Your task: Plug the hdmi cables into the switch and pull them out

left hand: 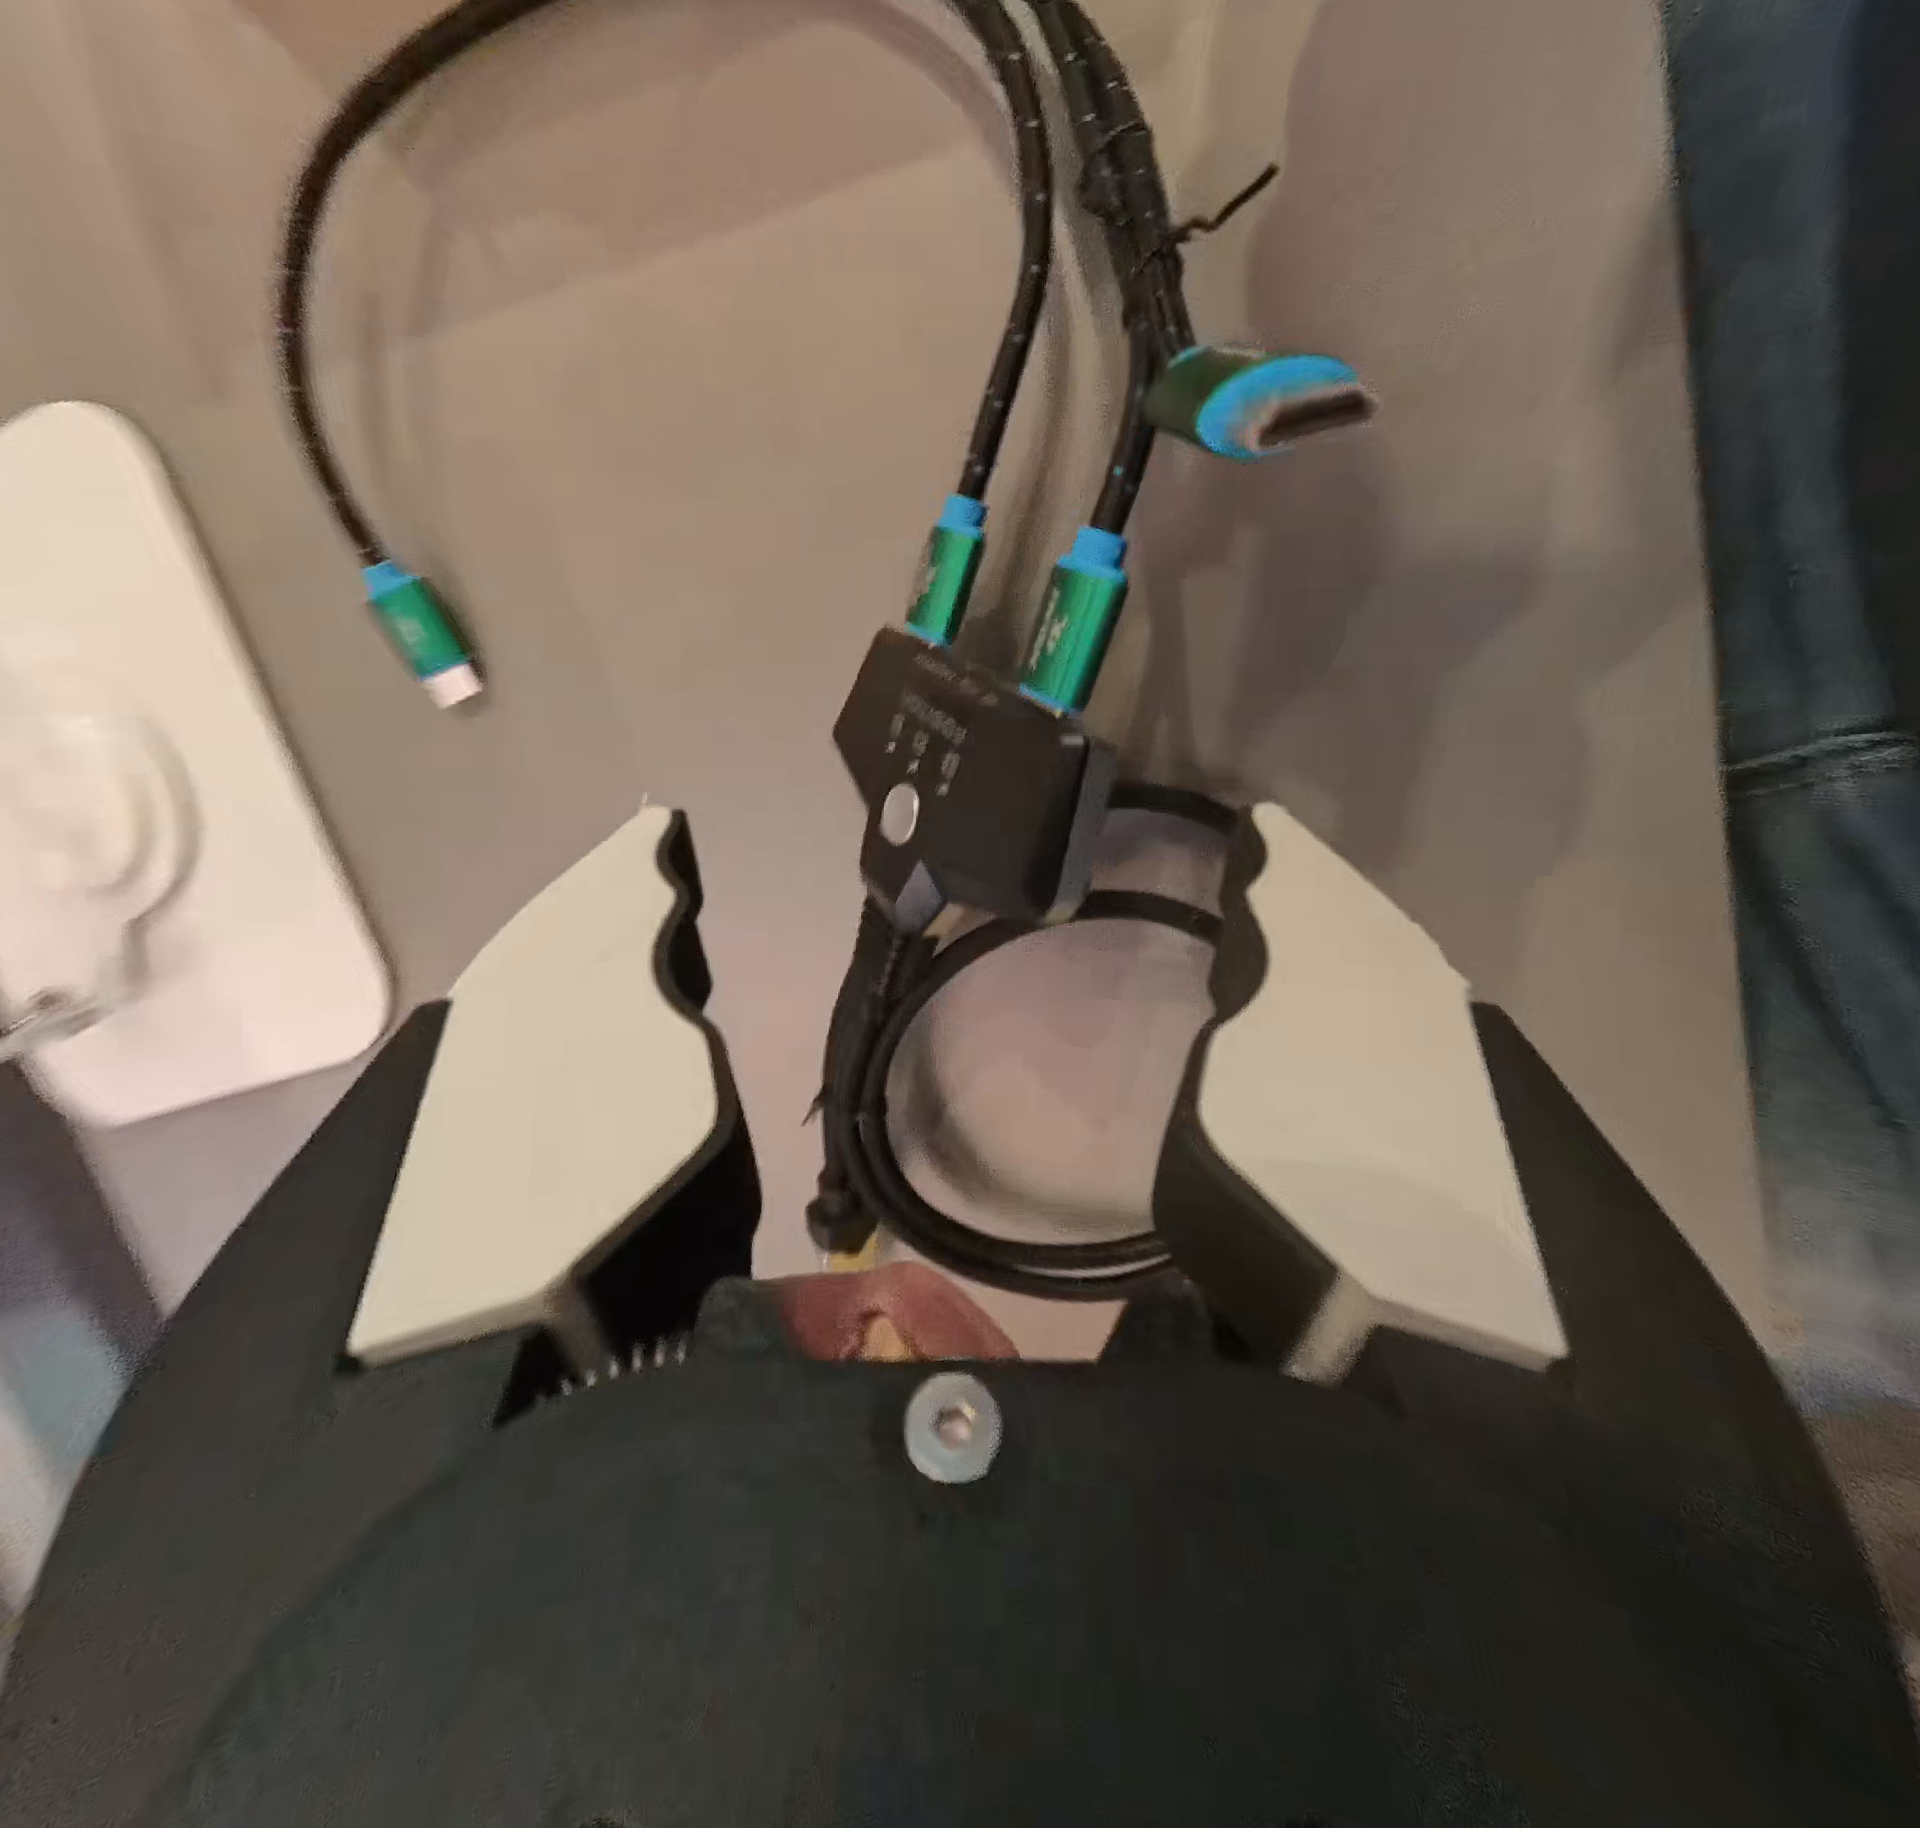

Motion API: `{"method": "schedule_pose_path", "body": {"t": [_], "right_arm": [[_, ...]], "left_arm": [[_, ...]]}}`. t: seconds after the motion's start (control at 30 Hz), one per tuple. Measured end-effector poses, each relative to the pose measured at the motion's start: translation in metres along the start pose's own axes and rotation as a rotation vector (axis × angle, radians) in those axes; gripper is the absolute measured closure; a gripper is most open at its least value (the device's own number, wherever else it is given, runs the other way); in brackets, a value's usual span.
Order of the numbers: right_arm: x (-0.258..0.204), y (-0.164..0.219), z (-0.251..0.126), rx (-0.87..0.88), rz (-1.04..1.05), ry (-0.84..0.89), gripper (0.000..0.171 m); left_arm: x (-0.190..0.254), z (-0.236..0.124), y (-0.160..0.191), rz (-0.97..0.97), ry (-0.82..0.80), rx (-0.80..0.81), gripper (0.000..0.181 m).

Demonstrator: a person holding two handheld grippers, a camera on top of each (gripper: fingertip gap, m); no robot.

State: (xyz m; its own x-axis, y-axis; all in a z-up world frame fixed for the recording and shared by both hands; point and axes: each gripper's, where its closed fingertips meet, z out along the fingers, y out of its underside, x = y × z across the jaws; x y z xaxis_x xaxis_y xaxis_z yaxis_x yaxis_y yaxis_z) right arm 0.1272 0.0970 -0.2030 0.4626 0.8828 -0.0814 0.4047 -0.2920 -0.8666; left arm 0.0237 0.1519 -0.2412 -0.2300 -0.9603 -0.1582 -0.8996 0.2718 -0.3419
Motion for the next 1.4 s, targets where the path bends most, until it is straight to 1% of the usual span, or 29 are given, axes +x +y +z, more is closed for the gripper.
{"method": "schedule_pose_path", "body": {"t": [0.03,0.13,0.23,0.33,0.37,0.4,0.43,0.5,0.57,0.7,0.83,0.93,1.07,1.1,1.13,1.23,1.27,1.3,1.37,1.4], "right_arm": [[-0.001,0.000,0.000,0.001,0.002,-0.003,0.112],[-0.003,0.002,-0.001,0.001,0.008,-0.016,0.112],[-0.002,0.004,-0.003,0.000,0.010,-0.019,0.112],[-0.002,0.005,-0.005,0.009,0.017,-0.023,0.113],[-0.002,0.006,-0.006,0.011,0.020,-0.027,0.113],[-0.003,0.007,-0.005,0.012,0.022,-0.031,0.113],[-0.003,0.008,-0.005,0.012,0.024,-0.033,0.113],[-0.003,0.010,-0.003,0.014,0.029,-0.040,0.114],[-0.003,0.011,0.000,0.014,0.034,-0.050,0.114],[-0.007,0.010,0.007,0.002,0.019,-0.066,0.115],[-0.008,0.008,0.013,-0.013,0.019,-0.076,0.114],[-0.010,0.009,0.020,-0.035,0.047,-0.110,0.112],[-0.014,0.008,0.026,-0.042,0.049,-0.136,0.112],[-0.015,0.008,0.027,-0.039,0.052,-0.145,0.112],[-0.017,0.008,0.028,-0.037,0.057,-0.155,0.113],[-0.020,0.008,0.031,-0.032,0.067,-0.176,0.113],[-0.020,0.008,0.031,-0.033,0.068,-0.178,0.113],[-0.020,0.008,0.031,-0.032,0.068,-0.179,0.113],[-0.020,0.009,0.030,-0.029,0.071,-0.183,0.113],[-0.019,0.009,0.030,-0.027,0.073,-0.184,0.113]], "left_arm": [[0.000,0.007,-0.002,-0.011,0.074,-0.007,0.082],[-0.002,0.029,-0.005,-0.007,0.236,-0.028,0.076],[-0.004,0.054,0.010,0.027,0.310,-0.147,0.070],[0.005,0.073,0.022,0.057,0.348,-0.228,0.058],[0.009,0.079,0.027,0.070,0.347,-0.258,0.058],[0.013,0.085,0.031,0.077,0.340,-0.271,0.053],[0.013,0.088,0.029,0.099,0.310,-0.242,0.054],[0.012,0.091,0.027,0.081,0.257,-0.223,0.056],[0.010,0.095,0.028,0.110,0.187,-0.189,0.062],[0.013,0.092,0.026,0.044,0.155,-0.115,0.067],[0.012,0.085,0.015,-0.012,0.116,-0.037,0.085],[0.020,0.084,0.013,-0.056,0.146,-0.041,0.083],[0.033,0.069,0.017,-0.086,0.279,-0.059,0.059],[0.029,0.065,0.015,-0.095,0.289,-0.044,0.058],[0.025,0.062,0.014,-0.091,0.300,-0.028,0.057],[0.011,0.065,0.020,-0.046,0.319,-0.068,0.060],[0.011,0.067,0.022,-0.027,0.349,-0.090,0.064],[0.013,0.071,0.024,-0.004,0.376,-0.117,0.063],[0.021,0.079,0.027,0.043,0.421,-0.153,0.067],[0.022,0.082,0.022,0.077,0.404,-0.116,0.068]]}}
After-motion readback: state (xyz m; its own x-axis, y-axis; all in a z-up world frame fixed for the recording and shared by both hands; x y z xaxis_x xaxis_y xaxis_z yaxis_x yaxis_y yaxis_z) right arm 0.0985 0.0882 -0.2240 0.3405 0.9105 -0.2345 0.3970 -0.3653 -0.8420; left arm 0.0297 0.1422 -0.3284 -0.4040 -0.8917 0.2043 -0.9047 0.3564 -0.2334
